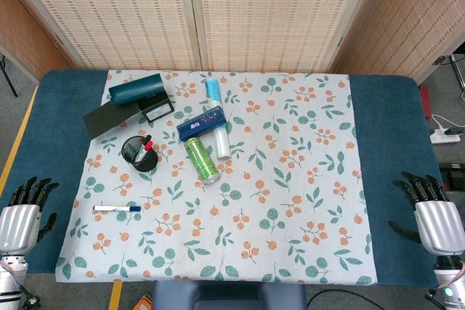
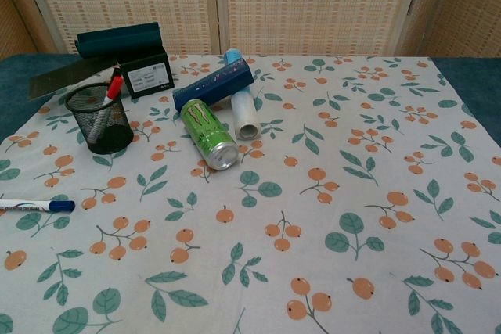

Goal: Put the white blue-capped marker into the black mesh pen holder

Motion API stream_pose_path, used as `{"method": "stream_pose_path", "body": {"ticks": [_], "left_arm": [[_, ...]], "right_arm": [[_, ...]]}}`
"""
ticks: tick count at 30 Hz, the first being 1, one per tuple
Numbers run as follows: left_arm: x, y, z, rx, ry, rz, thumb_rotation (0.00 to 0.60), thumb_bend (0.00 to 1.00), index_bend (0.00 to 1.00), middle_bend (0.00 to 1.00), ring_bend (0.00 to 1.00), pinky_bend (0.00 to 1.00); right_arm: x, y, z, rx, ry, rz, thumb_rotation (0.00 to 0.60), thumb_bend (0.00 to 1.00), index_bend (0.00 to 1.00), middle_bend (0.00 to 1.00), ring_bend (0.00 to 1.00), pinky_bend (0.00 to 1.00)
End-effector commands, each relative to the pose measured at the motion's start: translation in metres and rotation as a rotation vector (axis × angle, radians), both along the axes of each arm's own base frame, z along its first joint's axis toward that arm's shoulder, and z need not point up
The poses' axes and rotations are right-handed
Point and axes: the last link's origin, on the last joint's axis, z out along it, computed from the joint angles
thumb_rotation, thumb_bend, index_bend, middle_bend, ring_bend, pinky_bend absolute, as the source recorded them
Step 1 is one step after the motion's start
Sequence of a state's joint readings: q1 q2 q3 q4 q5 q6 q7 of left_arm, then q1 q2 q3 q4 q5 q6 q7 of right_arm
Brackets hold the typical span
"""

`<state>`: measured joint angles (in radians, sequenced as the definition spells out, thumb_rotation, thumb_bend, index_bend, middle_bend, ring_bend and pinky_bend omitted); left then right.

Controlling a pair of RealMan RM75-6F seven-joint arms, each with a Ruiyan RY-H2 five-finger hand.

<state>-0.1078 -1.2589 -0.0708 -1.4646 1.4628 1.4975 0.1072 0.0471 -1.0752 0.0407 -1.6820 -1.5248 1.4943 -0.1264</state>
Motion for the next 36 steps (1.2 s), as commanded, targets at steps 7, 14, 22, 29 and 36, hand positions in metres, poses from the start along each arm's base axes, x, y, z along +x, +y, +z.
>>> {"method": "stream_pose_path", "body": {"ticks": [7, 14, 22, 29, 36], "left_arm": [[0.001, 0.000, 0.001, 0.005, 0.000, -0.004, 0.600, 0.32, 0.24, 0.15, 0.06, 0.15], [0.001, -0.001, -0.001, -0.006, -0.014, 0.002, 0.600, 0.32, 0.24, 0.14, 0.06, 0.15], [0.022, -0.007, -0.022, -0.033, -0.096, 0.032, 0.600, 0.32, 0.24, 0.15, 0.06, 0.15], [0.062, -0.008, -0.076, -0.145, -0.154, 0.028, 0.600, 0.32, 0.24, 0.16, 0.06, 0.15], [0.083, 0.003, -0.123, -0.195, -0.132, 0.051, 0.600, 0.32, 0.24, 0.18, 0.07, 0.15]], "right_arm": [[0.000, 0.000, -0.001, 0.004, 0.001, -0.001, 0.600, 0.04, 0.25, 0.13, 0.16, 0.11], [0.001, 0.000, 0.000, 0.000, 0.001, 0.000, 0.600, 0.04, 0.25, 0.13, 0.15, 0.11], [0.002, 0.001, 0.001, -0.006, -0.003, 0.004, 0.600, 0.04, 0.24, 0.13, 0.15, 0.11], [0.002, 0.001, 0.001, 0.000, -0.002, 0.004, 0.600, 0.04, 0.24, 0.13, 0.15, 0.11], [0.001, 0.001, 0.001, 0.001, -0.004, 0.000, 0.600, 0.04, 0.24, 0.13, 0.16, 0.11]]}}
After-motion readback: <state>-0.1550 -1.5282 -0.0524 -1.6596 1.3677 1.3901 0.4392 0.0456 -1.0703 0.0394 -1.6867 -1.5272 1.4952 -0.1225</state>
